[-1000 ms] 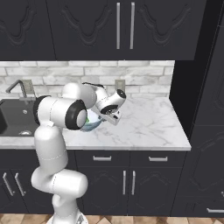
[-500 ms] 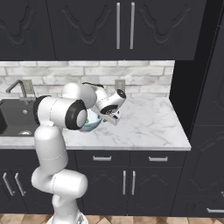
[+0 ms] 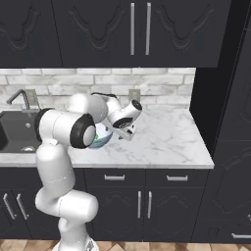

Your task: Place the cup inside the bowl on the dining table and move the bowl to any counter.

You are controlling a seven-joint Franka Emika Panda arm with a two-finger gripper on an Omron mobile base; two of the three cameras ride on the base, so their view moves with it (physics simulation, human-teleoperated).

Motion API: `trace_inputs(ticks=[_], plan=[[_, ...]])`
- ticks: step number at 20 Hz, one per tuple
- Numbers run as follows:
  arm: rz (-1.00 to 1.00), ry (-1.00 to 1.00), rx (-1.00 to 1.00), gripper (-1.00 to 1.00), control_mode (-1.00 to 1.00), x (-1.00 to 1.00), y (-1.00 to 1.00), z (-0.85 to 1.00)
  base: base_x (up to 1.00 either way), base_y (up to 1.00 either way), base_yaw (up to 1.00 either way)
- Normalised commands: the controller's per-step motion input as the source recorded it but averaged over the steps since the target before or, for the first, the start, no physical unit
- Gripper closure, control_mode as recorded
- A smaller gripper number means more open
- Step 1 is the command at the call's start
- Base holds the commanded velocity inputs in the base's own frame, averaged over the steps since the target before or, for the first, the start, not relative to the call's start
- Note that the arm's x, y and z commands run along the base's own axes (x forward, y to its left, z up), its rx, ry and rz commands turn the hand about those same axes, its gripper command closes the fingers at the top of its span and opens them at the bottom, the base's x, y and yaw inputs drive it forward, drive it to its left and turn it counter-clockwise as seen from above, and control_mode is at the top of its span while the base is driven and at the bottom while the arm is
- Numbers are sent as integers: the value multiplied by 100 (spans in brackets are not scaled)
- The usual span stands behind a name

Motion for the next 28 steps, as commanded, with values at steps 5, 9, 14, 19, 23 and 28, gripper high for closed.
trace_inputs(ticks=[5, 9, 14, 19, 23, 28], plan=[[0, -9, 5, -100, -100, -63, 0, 48, 0, 0, 0], [1, -4, 2, -100, -100, -79, 0, 41, 0, 0, 0], [2, 1, -1, -100, -100, -99, 0, 28, 0, 0, 0], [2, 1, -3, -100, -100, -99, 0, 26, 0, 0, 0], [6, 0, -6, -100, -100, -94, 1, 37, 0, 0, 0], [5, 0, -10, -100, -100, -53, 14, 48, 0, 0, 0]])
